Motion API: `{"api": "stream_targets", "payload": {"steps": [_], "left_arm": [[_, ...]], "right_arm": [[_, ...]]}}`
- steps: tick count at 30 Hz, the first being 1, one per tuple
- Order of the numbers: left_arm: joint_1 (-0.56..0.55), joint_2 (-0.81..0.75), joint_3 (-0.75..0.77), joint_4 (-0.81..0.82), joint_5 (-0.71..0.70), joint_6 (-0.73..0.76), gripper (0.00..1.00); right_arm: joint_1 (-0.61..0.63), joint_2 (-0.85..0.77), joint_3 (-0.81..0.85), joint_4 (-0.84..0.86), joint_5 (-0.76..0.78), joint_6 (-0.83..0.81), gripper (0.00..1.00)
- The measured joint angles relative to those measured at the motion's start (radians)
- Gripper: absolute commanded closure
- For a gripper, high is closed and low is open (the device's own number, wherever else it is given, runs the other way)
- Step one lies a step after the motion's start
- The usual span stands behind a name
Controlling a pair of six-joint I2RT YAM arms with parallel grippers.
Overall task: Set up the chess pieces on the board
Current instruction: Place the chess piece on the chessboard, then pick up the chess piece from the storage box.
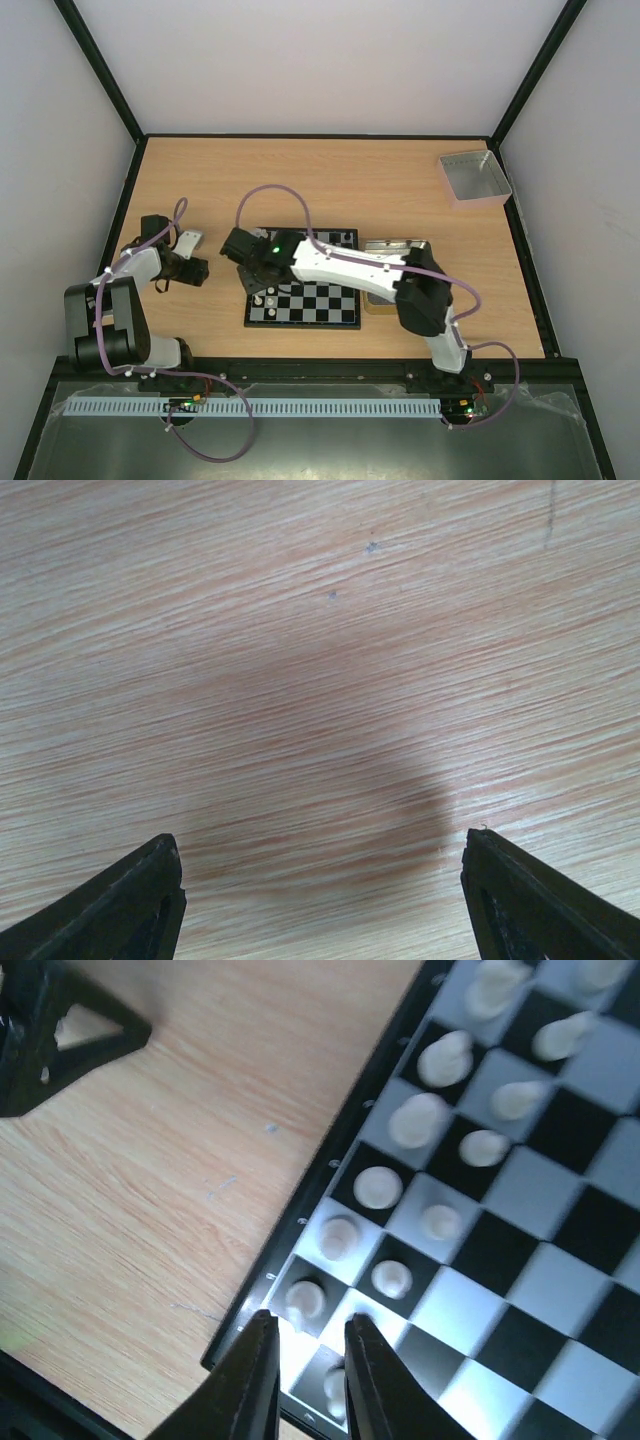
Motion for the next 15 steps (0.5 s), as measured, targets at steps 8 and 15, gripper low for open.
{"api": "stream_targets", "payload": {"steps": [8,15], "left_arm": [[0.0,-0.001,0.011,-0.024,-0.004,0.0,0.24],[-0.008,-0.001,0.024,-0.026,-0.01,0.0,0.24]], "right_arm": [[-0.152,-0.372,-0.373,0.031,0.096,0.057,0.73],[-0.437,-0.639,-0.716,0.034,0.146,0.111,0.71]]}}
